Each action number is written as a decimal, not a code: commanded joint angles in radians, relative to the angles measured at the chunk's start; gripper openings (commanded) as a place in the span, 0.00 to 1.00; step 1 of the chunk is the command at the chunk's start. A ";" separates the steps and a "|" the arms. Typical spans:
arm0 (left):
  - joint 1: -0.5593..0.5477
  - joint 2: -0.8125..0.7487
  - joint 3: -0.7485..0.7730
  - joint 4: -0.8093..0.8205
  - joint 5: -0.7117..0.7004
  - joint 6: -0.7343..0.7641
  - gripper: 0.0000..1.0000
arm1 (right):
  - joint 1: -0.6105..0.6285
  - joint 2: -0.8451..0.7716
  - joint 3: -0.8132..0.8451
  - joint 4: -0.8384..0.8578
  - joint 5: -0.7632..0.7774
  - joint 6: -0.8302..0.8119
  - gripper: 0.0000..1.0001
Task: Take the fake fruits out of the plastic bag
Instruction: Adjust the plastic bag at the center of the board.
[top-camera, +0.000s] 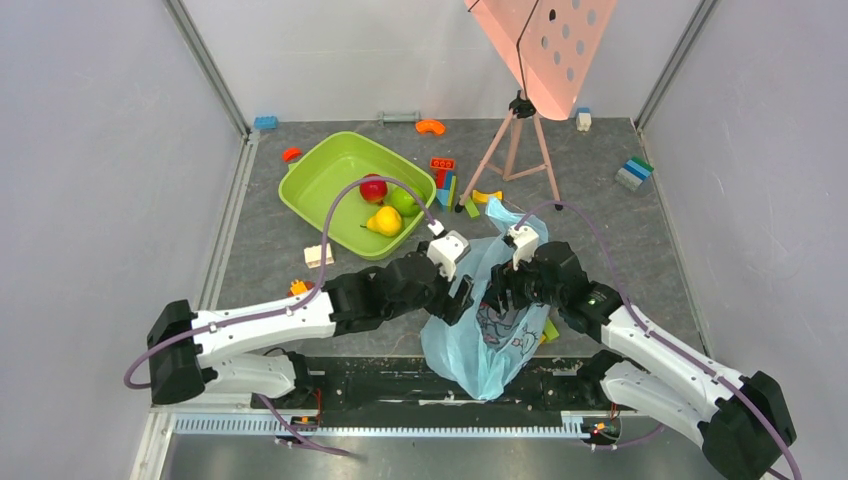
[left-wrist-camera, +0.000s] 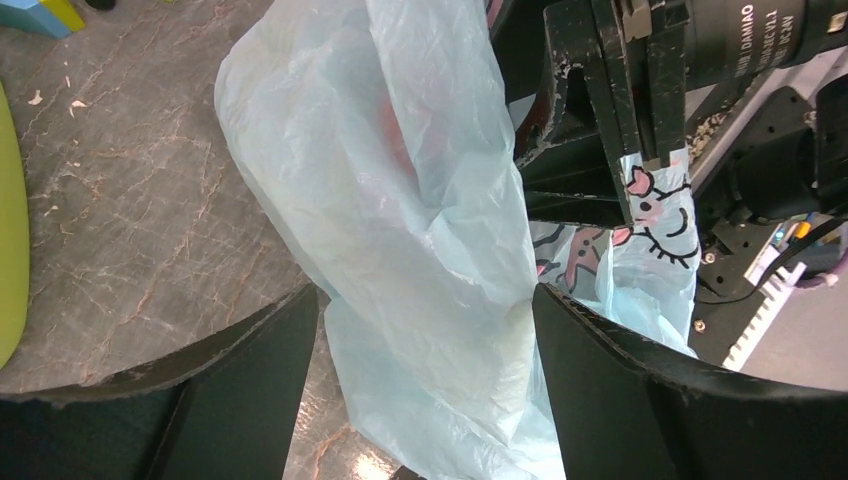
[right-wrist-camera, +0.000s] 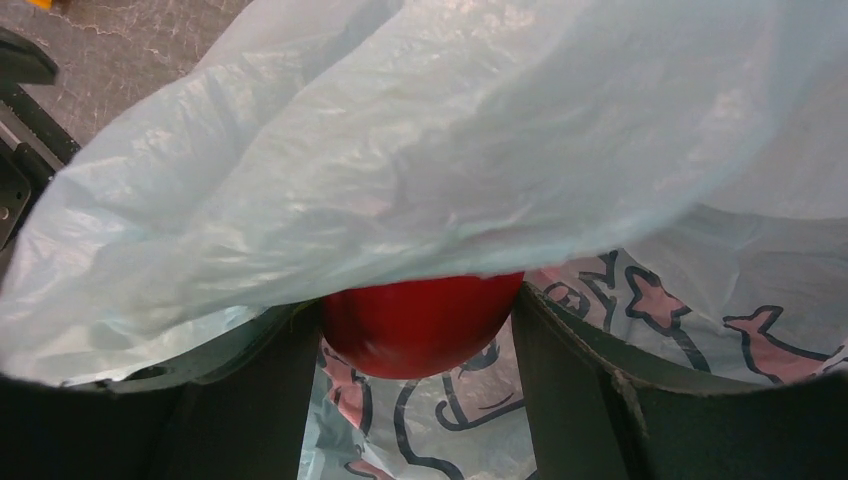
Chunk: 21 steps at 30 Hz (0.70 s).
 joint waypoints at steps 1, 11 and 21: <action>-0.033 0.040 0.067 0.004 -0.066 0.067 0.85 | 0.002 -0.004 0.031 0.050 -0.021 0.009 0.52; -0.081 0.058 0.060 0.046 -0.021 0.049 0.86 | 0.001 -0.001 0.030 0.048 -0.014 0.009 0.52; -0.086 0.161 0.041 0.053 -0.148 0.061 0.59 | 0.002 -0.035 0.043 0.014 -0.043 0.010 0.52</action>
